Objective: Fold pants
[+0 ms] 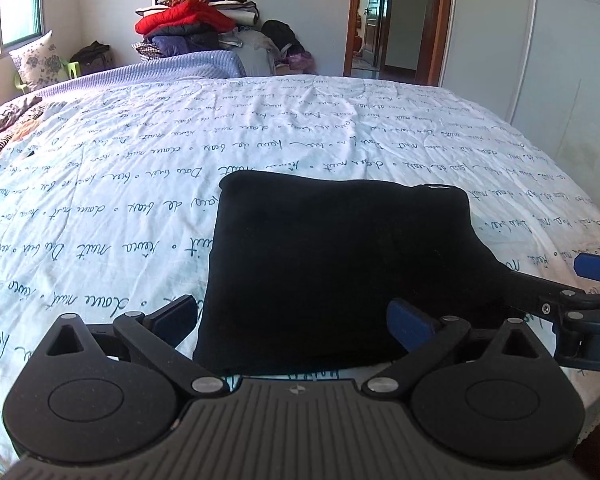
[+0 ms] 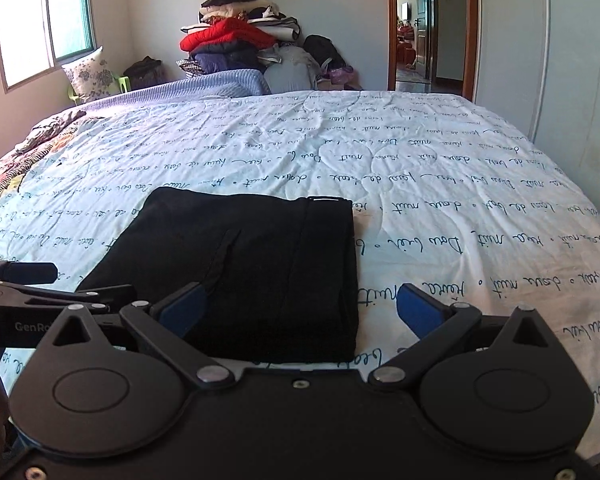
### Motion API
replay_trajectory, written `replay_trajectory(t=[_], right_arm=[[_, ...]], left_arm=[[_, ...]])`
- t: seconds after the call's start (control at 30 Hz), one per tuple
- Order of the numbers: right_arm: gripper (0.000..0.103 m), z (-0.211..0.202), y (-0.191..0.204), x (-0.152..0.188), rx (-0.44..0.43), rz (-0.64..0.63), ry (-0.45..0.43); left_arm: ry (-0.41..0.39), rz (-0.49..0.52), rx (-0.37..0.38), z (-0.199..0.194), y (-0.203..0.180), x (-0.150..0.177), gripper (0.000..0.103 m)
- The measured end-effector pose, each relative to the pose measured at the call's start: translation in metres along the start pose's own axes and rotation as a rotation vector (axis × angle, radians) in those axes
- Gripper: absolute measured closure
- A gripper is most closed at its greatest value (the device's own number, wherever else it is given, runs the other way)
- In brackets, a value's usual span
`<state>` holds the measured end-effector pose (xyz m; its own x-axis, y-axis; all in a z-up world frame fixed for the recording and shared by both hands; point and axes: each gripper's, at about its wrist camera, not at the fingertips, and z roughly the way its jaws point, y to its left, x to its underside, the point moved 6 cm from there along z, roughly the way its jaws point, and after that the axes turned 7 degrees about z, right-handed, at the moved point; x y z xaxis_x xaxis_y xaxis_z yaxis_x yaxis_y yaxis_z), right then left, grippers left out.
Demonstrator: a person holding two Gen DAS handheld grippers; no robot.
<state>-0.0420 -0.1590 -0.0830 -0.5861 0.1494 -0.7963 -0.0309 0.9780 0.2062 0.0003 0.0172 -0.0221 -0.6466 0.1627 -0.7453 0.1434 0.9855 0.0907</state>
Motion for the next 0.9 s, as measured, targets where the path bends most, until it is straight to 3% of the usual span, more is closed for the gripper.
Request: replay_trajectory(t=[0.53, 0.63, 0.9], right_arm=[[0.000, -0.009, 0.004, 0.003, -0.034, 0.017, -0.013], [0.000, -0.004, 0.002, 0.003, -0.031, 0.028, 0.000], [0.000, 0.000, 0.001, -0.002, -0.036, 0.031, 0.006]], left_arm=[[-0.056, 0.029, 0.047, -0.017, -0.007, -0.002, 0.001], [-0.010, 0.025, 0.038, -0.008, -0.008, -0.003, 0.001], [0.025, 0.021, 0.025, 0.003, -0.006, -0.002, 0.001]])
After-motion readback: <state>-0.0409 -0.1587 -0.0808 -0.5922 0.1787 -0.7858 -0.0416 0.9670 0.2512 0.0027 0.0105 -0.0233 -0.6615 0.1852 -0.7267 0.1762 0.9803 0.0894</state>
